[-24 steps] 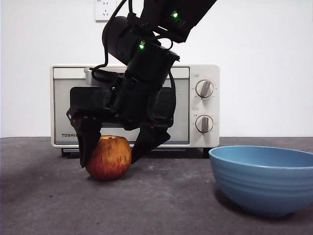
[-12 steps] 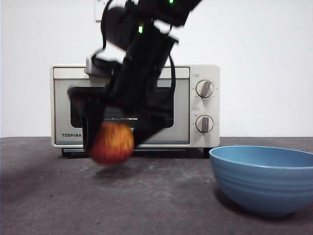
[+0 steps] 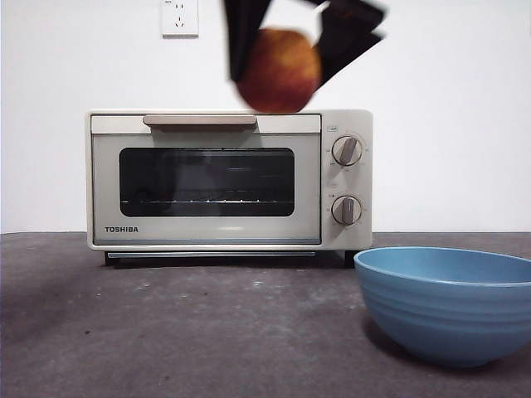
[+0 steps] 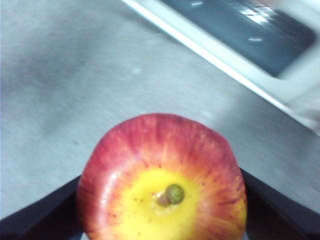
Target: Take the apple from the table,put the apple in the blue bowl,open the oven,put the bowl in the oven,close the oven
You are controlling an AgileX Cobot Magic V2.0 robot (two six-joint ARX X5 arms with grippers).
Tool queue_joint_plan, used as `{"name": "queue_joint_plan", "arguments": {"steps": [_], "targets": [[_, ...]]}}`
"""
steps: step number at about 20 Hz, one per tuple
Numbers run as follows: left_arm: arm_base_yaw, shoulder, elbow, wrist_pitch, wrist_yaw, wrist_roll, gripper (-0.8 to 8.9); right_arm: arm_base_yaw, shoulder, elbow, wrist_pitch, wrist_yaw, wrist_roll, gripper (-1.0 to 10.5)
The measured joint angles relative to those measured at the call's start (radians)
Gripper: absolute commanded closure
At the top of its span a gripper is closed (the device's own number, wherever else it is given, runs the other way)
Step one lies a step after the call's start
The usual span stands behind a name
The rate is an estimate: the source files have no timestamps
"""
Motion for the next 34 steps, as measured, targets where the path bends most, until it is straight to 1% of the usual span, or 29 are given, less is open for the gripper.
{"name": "queue_joint_plan", "arguments": {"steps": [3, 5, 8, 10, 13, 15, 18, 21, 24, 30, 32, 34], "targets": [[0.0, 0.0, 0.0, 0.0, 0.0, 0.002, 8.06, -0.001, -0.156, -0.194, 0.013, 0.079, 0.001, 5.7], [0.0, 0.0, 0.0, 0.0, 0.0, 0.002, 8.06, -0.005, -0.256, -0.344, 0.042, 0.106, 0.01, 5.7], [0.0, 0.0, 0.0, 0.0, 0.0, 0.002, 8.06, -0.031, -0.364, -0.524, 0.131, 0.109, 0.05, 5.7], [0.0, 0.0, 0.0, 0.0, 0.0, 0.002, 8.06, -0.048, -0.373, -0.61, 0.196, 0.098, 0.067, 5.7], [0.0, 0.0, 0.0, 0.0, 0.0, 0.002, 8.06, -0.066, -0.368, -0.728, 0.336, 0.062, 0.097, 5.7], [0.0, 0.0, 0.0, 0.0, 0.0, 0.002, 8.06, -0.068, -0.368, -0.789, 0.404, 0.064, 0.115, 5.7], [0.0, 0.003, 0.0, 0.002, 0.0, 0.002, 8.06, -0.083, -0.368, -0.836, 0.419, 0.079, 0.118, 5.4], [0.0, 0.023, 0.0, 0.015, 0.0, 0.002, 8.06, -0.093, -0.368, -0.878, 0.491, 0.038, 0.129, 5.4], [0.0, 0.043, 0.0, 0.036, 0.0, 0.001, 8.06, -0.093, -0.368, -0.882, 0.513, 0.035, 0.134, 5.1], [0.0, 0.105, 0.0, 0.095, 0.0, -0.002, 8.06, -0.092, -0.368, -0.882, 0.503, 0.036, 0.139, 4.9], [0.0, 0.128, 0.0, 0.14, 0.0, -0.002, 8.06, -0.092, -0.37, -0.877, 0.508, 0.037, 0.138, 4.9], [-0.001, 0.163, 0.0, 0.197, 0.0, -0.013, 8.06, -0.092, -0.393, -0.838, 0.477, 0.039, 0.13, 5.0]]}}
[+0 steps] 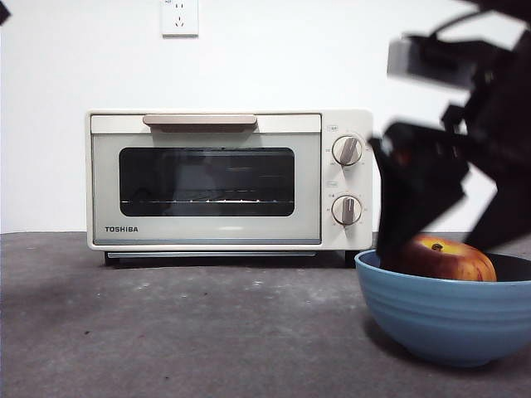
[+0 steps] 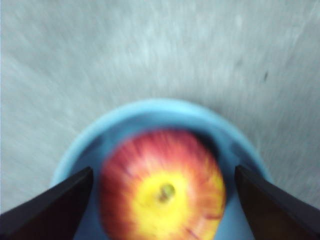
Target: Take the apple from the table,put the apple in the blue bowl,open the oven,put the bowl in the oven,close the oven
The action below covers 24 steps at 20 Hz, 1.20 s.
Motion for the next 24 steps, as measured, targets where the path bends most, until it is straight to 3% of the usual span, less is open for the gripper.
{"name": "queue_joint_plan", "arguments": {"steps": [4, 8, 13, 24], "targets": [[-0.026, 0.111, 0.003, 0.151, -0.002, -0.017, 8.06, 0.0, -0.069, 0.178, -0.123, 0.024, -0.035, 5.0], [-0.045, 0.274, 0.069, 0.342, -0.03, -0.038, 8.06, -0.029, -0.12, 0.33, -0.378, 0.026, -0.051, 5.0], [-0.063, 0.519, 0.165, 0.504, -0.055, -0.039, 8.06, -0.095, -0.197, 0.365, -0.644, 0.051, -0.051, 5.0], [-0.093, 0.893, 0.413, 0.558, -0.081, -0.015, 8.06, -0.133, -0.33, 0.365, -0.733, 0.08, -0.05, 5.0]]}}
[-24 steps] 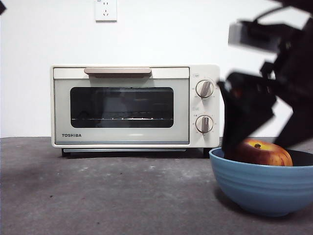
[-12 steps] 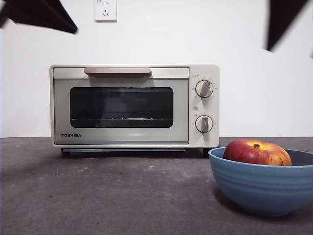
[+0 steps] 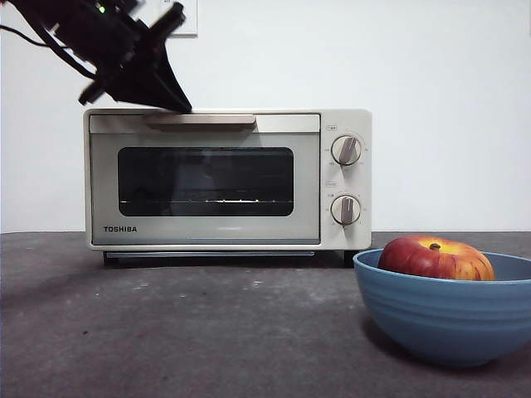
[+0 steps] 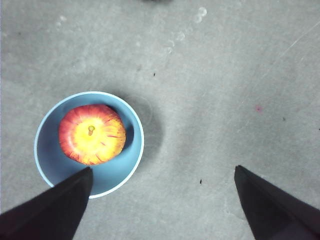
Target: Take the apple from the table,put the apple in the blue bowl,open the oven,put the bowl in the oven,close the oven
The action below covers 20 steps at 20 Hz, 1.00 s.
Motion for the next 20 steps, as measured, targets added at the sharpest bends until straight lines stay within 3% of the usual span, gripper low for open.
{"name": "queue_joint_plan", "arguments": {"steps": [4, 8, 12, 15, 20], "targets": [[-0.026, 0.011, 0.009, -0.002, -0.027, 0.022, 8.06, -0.001, -0.012, 0.0, -0.002, 0.015, 0.002, 5.0], [-0.068, 0.008, 0.033, -0.107, -0.025, 0.037, 8.06, -0.001, -0.012, 0.0, -0.006, 0.014, 0.002, 5.0], [-0.161, -0.006, 0.035, -0.376, 0.001, 0.053, 8.06, -0.024, -0.011, 0.0, -0.006, 0.082, 0.003, 5.0], [-0.204, 0.031, 0.004, -0.552, -0.019, 0.059, 8.06, -0.071, -0.011, 0.0, -0.006, 0.083, 0.003, 5.0], [-0.24, 0.032, 0.003, -0.645, -0.035, 0.089, 8.06, -0.143, 0.014, 0.0, -0.014, -0.025, -0.001, 5.0]]}}
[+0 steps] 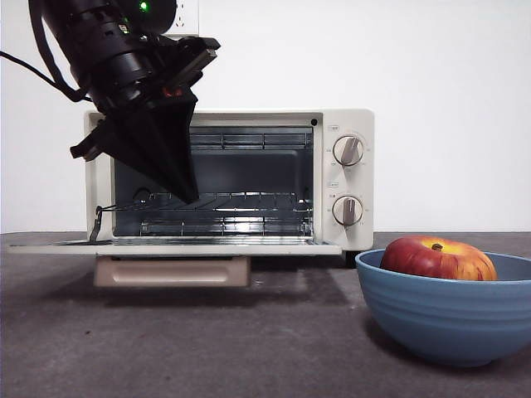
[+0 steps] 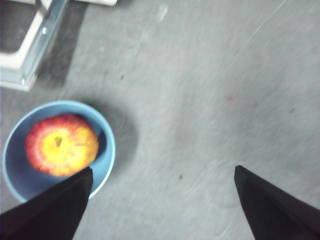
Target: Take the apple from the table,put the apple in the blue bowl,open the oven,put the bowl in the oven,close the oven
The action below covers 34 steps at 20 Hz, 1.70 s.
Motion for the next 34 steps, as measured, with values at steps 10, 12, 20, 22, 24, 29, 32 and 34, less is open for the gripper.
{"name": "queue_joint_plan", "arguments": {"steps": [10, 12, 20, 22, 24, 29, 32, 34], "targets": [[0.014, -0.28, 0.0, 0.092, -0.095, 0.019, 8.06, -0.154, 0.273, -0.026, 0.087, -0.271, -0.095, 5.3], [0.04, -0.371, 0.0, 0.068, -0.099, 0.019, 8.06, -0.181, 0.308, -0.074, 0.153, -0.344, -0.107, 5.3], [0.109, -0.709, -0.095, 0.018, -0.102, 0.011, 8.07, -0.19, 0.385, -0.25, 0.395, -0.429, -0.116, 6.0], [0.114, -0.764, -0.174, 0.012, -0.103, -0.003, 8.07, -0.19, 0.415, -0.265, 0.412, -0.429, -0.116, 6.2], [0.114, -0.808, -0.247, 0.002, -0.103, -0.016, 8.07, -0.19, 0.438, -0.266, 0.429, -0.431, -0.115, 6.6], [0.114, -0.88, -0.364, -0.019, -0.105, -0.05, 8.07, -0.177, 0.502, -0.266, 0.455, -0.45, -0.112, 7.9], [0.114, -0.889, -0.387, -0.055, -0.163, -0.061, 8.07, -0.163, 0.518, -0.266, 0.48, -0.45, -0.105, 8.6], [0.114, -0.89, -0.39, -0.065, -0.178, -0.063, 8.07, -0.153, 0.518, -0.266, 0.499, -0.455, -0.097, 9.3]]}}
